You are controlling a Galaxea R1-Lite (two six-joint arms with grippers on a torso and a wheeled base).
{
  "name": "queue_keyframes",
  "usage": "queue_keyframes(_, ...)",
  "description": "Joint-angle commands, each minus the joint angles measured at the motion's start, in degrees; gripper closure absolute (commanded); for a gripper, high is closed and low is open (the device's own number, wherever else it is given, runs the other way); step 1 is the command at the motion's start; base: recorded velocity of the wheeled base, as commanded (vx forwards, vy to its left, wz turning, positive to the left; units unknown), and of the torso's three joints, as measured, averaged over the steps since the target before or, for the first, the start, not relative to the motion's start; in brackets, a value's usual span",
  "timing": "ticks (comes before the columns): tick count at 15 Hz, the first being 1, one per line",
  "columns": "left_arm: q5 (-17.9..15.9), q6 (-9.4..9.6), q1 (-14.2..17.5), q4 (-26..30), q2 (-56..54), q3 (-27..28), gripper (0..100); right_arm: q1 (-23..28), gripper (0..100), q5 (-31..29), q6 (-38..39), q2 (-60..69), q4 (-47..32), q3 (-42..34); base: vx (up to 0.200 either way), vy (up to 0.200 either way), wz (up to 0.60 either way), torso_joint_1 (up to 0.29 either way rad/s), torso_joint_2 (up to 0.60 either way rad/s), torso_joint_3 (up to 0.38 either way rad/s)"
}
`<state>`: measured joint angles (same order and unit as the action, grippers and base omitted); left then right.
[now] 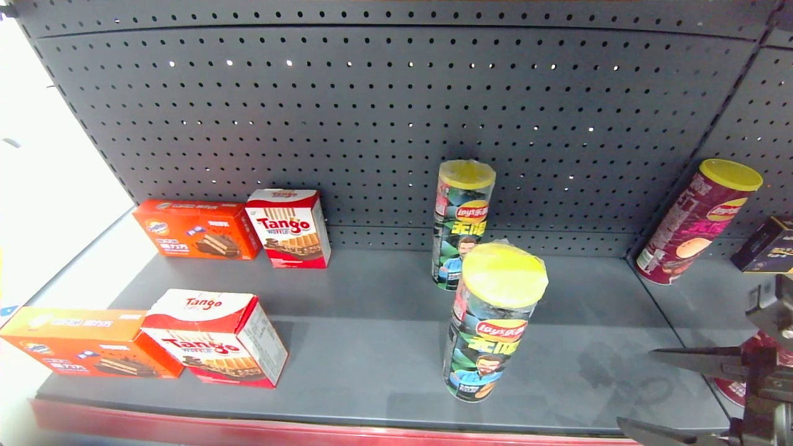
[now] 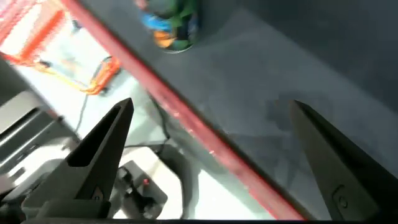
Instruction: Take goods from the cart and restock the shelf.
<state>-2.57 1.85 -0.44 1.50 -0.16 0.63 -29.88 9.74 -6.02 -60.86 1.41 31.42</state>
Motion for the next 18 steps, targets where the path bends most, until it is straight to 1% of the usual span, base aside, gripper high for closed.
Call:
queue_keyframes(1, 0.02, -0.01, 0.09, -0.09, 0.16, -0.02, 0, 0.00, 0, -1.65, 0.05, -5.68, -0.01, 2.60, 0.000, 0.000, 0.00, 0.000, 0.00, 0.000)
queue_keyframes(7, 0.02, 0.08, 0.09, -0.44, 0.16, -0.11, 0, 0.35, 0, -2.53, -0.04, -14.29, 0.08, 8.93, 0.000, 0.000, 0.00, 0.000, 0.00, 0.000)
queue_keyframes(10, -0.06, 0.26, 0.09, -0.44, 0.16, -0.19, 0, -0.18, 0, -4.47, -0.22, -17.98, -0.01, 12.62, 0.000, 0.000, 0.00, 0.000, 0.00, 0.000)
queue_keyframes(14, 0.02, 0.17, 0.09, -0.44, 0.16, -0.19, 0, -0.97, 0, -4.55, -0.39, -20.71, 0.08, 13.41, 0.000, 0.000, 0.00, 0.000, 0.00, 0.000)
queue_keyframes(18, 0.11, -0.10, 0.09, -0.44, 0.16, -0.19, 0, -1.41, 0, -4.64, -0.39, -24.40, 0.43, 16.22, 0.000, 0.000, 0.00, 0.000, 0.00, 0.000)
